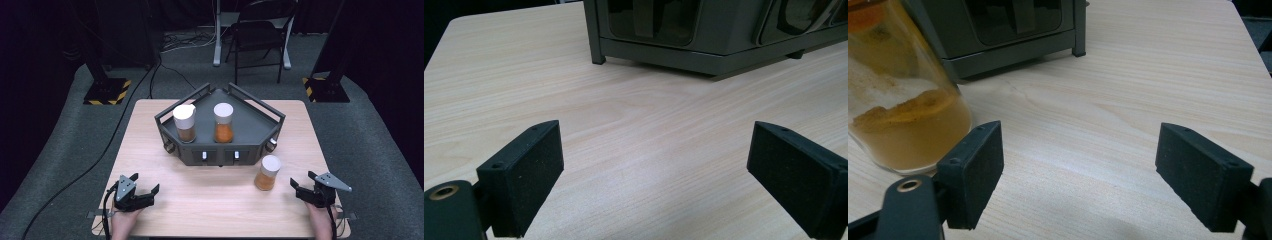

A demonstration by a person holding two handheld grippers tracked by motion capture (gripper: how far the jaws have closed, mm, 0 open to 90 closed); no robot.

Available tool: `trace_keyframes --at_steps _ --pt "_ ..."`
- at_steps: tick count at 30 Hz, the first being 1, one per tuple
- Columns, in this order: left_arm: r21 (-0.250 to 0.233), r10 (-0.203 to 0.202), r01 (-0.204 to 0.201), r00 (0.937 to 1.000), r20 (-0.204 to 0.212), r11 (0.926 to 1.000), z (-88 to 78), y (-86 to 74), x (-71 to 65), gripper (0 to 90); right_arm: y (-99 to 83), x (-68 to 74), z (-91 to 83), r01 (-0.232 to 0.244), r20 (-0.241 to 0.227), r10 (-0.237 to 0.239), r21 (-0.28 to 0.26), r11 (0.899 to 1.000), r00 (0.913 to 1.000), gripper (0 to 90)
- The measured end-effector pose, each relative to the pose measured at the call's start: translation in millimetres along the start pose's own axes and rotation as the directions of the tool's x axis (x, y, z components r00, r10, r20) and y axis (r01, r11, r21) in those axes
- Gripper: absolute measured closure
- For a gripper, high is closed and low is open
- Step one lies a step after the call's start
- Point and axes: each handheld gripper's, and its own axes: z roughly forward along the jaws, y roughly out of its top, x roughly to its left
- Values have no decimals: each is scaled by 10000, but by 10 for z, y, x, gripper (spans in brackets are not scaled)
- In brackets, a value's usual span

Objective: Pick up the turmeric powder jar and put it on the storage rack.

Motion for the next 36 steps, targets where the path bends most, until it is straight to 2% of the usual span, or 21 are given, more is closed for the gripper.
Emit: trace_keyframes --at_steps 31,36 --pt "42 -40 39 10000 41 10000 13 12 13 78 -11 -12 0 1 -84 -2 -80 10000 10000 185" --pt "7 16 -16 10000 23 10000 10 6 6 78 -17 -24 -5 49 -208 -51 -110 9999 9998 185"
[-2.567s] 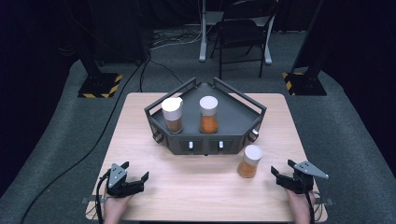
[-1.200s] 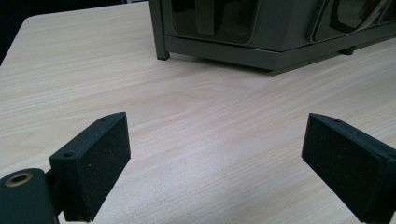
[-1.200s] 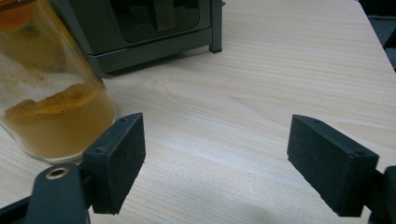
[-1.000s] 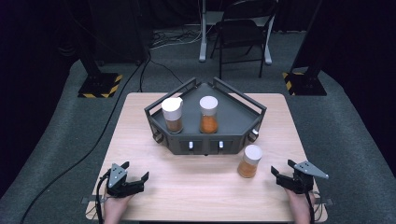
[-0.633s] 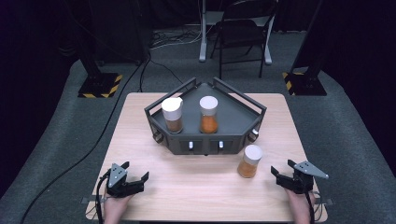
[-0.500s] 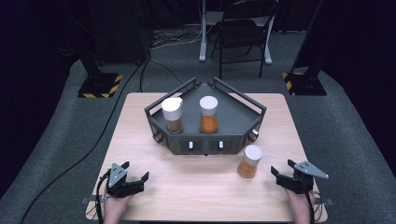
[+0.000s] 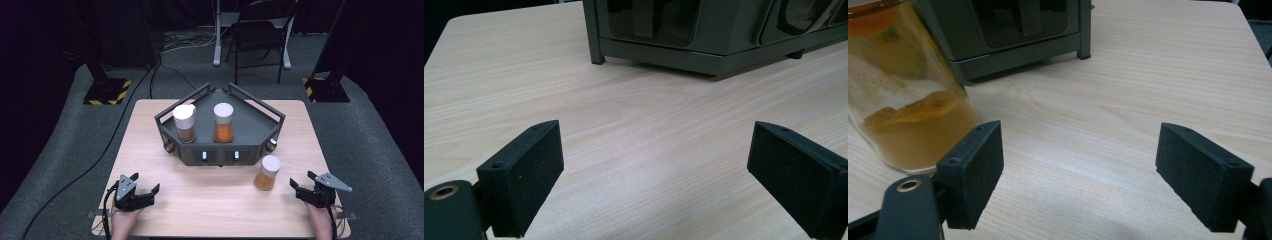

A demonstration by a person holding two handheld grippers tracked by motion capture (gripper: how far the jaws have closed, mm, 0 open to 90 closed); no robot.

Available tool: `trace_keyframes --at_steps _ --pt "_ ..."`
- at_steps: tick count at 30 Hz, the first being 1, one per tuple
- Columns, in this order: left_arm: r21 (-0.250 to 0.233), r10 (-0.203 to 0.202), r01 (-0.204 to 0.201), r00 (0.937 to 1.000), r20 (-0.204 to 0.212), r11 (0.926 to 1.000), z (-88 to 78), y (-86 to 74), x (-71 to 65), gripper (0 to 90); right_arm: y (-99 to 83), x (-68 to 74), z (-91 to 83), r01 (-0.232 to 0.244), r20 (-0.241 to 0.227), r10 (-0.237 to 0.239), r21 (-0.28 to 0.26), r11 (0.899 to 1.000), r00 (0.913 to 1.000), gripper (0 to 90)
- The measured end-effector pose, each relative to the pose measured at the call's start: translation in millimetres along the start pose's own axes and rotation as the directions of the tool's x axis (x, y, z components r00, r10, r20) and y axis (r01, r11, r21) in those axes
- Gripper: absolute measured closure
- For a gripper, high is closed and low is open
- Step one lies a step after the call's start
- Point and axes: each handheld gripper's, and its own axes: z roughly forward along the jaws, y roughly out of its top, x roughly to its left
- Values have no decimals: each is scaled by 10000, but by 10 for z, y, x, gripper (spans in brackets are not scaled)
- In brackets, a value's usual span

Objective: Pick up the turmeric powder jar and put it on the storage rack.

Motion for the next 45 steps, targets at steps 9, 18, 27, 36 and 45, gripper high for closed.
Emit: trace_keyframes --at_steps 9,18,27,36,45 --pt "2 6 -6 10000 5 10000 0 0 0 78 -1 -6 -23 43 -212 -46 -142 9999 9998 185" --pt "9 -13 12 10000 19 10000 1 2 3 78 31 -2 -57 276 -782 -315 -505 9983 9964 185" --pt "10 -17 17 10000 31 10000 1 2 6 78 107 28 -75 539 -1412 -650 -813 9952 9878 186" --pt "5 11 -11 10000 17 10000 0 1 2 78 185 35 -42 748 -2028 -915 -885 9933 9749 188" --pt "0 28 -28 10000 7 10000 -4 -1 -4 78 281 118 -16 946 -2403 -1164 -1001 9905 9637 197"
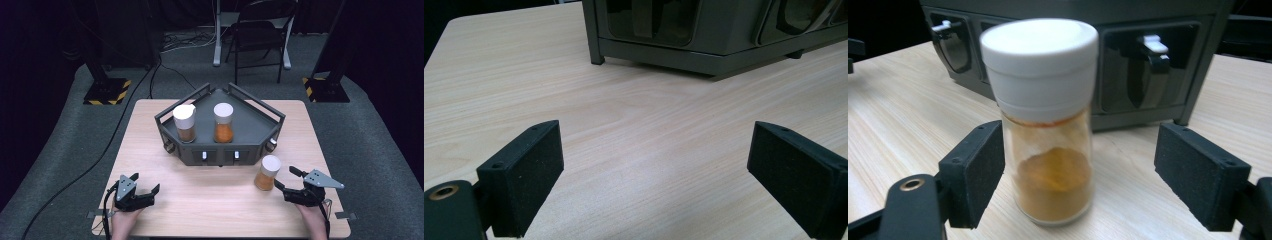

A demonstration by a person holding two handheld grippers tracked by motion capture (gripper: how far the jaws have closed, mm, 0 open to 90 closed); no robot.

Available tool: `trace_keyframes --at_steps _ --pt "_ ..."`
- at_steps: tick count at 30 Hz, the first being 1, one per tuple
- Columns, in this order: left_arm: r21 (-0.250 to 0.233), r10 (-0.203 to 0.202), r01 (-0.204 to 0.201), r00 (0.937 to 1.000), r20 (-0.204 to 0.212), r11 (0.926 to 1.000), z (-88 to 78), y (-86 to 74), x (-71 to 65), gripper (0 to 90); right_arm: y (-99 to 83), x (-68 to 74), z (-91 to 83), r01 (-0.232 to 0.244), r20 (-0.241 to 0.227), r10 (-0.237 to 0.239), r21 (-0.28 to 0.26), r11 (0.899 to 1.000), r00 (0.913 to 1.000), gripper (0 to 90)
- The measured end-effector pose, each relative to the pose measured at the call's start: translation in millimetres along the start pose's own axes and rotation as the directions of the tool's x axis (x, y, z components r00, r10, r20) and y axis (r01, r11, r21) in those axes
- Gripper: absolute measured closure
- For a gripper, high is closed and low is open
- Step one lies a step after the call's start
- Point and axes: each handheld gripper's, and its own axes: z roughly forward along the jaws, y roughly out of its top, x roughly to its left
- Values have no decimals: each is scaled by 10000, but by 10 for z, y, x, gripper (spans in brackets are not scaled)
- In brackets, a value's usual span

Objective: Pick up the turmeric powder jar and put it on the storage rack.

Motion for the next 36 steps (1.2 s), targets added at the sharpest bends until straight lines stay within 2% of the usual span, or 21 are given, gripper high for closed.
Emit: trace_keyframes --at_steps 14,23,25,28,36 --pt "19 -6 6 10000 9 10000 0 3 1 78 165 26 178 171 -465 -162 193 9997 9988 213" --pt "10 -26 26 10000 24 10000 0 1 5 77 291 14 293 381 -707 -355 354 9986 9969 261" --pt "10 -27 27 10000 24 10000 0 1 5 77 300 16 302 402 -692 -375 382 9985 9969 262" --pt "9 -23 23 10000 24 10000 0 1 4 77 333 13 326 378 -613 -346 504 9980 9975 322" --pt "11 -41 41 10000 21 10000 1 1 5 77 399 9 329 497 -623 -453 715 9962 9970 332"
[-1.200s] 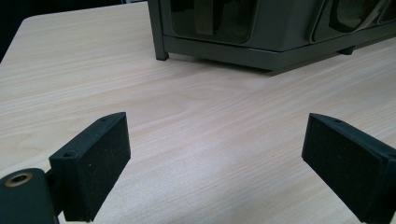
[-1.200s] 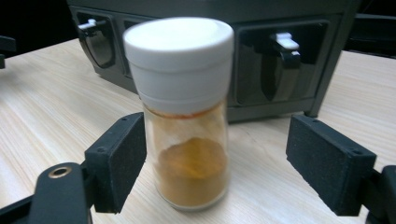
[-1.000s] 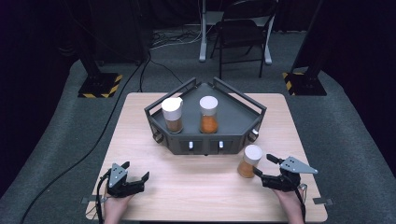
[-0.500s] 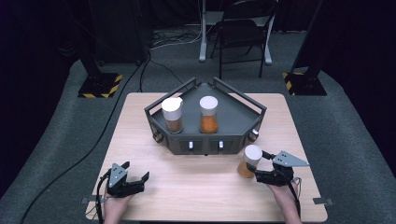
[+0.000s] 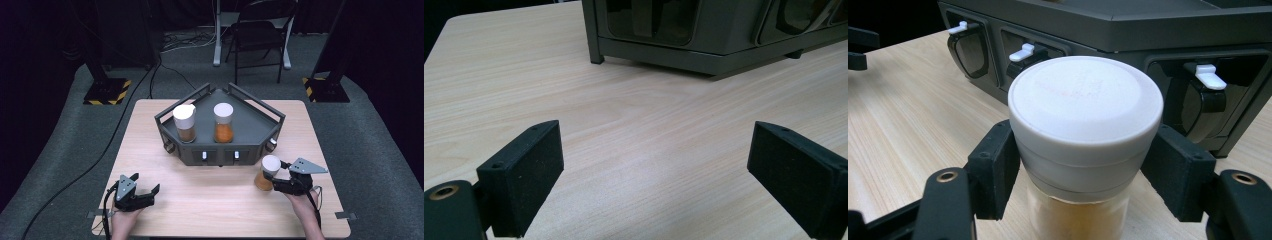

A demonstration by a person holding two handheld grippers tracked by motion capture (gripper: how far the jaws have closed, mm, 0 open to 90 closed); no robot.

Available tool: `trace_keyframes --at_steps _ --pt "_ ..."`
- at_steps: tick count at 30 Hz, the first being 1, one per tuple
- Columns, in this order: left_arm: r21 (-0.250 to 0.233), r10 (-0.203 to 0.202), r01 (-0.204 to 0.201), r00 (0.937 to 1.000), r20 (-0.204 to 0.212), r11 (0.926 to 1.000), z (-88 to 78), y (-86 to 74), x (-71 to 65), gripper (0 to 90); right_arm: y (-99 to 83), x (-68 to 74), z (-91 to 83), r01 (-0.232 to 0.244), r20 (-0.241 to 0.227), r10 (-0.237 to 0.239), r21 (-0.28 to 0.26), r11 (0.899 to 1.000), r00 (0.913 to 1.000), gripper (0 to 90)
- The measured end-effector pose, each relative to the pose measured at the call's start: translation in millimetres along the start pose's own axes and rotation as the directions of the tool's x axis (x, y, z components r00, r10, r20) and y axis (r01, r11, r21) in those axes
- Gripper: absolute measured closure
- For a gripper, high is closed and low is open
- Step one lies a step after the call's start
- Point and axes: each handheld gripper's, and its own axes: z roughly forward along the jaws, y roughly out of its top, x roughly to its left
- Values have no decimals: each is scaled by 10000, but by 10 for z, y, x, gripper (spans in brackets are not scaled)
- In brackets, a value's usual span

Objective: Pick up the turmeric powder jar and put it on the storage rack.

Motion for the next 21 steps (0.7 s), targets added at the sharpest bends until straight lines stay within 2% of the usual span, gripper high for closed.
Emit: trace_keyframes --at_steps 9,21 --pt "8 -23 23 10000 6 10000 0 1 3 77 123 46 25 169 209 -175 298 9994 9996 332" --pt "7 -24 24 10000 3 10000 0 1 3 77 382 44 -79 186 173 -188 139 9997 9997 333"
